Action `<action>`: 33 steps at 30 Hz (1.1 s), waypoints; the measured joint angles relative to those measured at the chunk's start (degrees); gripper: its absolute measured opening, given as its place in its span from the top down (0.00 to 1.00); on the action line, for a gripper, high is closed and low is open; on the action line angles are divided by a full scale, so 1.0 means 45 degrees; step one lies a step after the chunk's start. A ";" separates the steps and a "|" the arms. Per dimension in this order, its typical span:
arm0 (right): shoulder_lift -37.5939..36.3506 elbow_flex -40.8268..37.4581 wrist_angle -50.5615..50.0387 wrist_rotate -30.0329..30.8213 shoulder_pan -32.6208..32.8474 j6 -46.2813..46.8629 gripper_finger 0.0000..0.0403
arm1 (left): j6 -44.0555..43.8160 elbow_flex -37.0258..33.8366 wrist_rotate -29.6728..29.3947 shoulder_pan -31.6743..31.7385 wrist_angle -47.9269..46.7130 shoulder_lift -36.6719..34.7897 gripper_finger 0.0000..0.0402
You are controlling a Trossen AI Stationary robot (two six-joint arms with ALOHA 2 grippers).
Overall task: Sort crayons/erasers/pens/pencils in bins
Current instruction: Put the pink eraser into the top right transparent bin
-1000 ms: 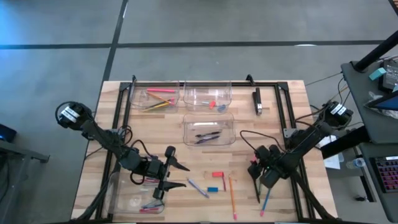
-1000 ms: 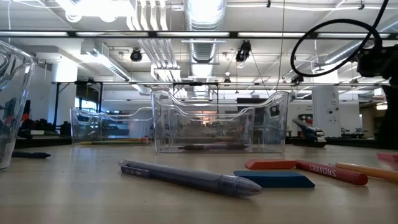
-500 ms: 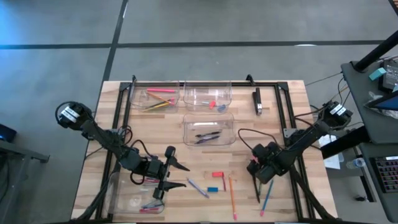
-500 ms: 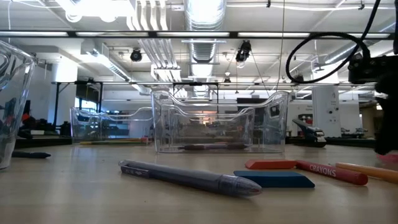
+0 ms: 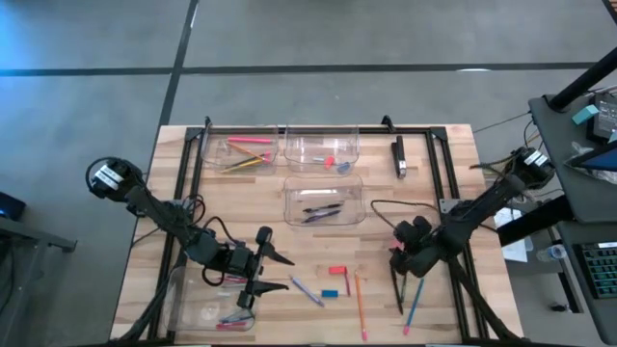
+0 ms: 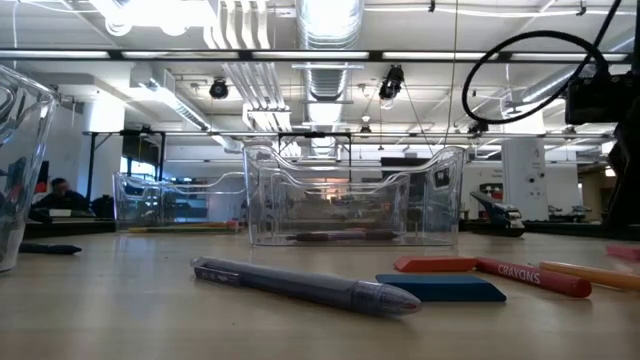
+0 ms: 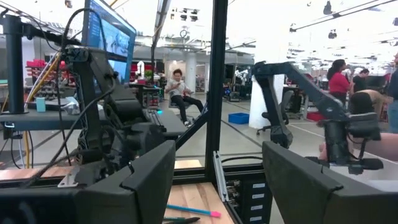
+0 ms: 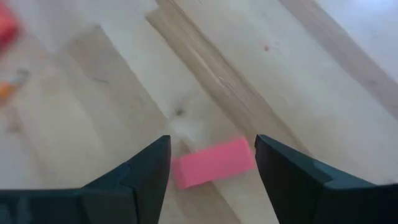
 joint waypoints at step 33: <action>0.1021 -0.2688 0.3951 -0.1108 0.0015 -0.1781 0.55 | -0.0018 0.0000 0.0003 0.0058 -0.0291 0.0000 0.44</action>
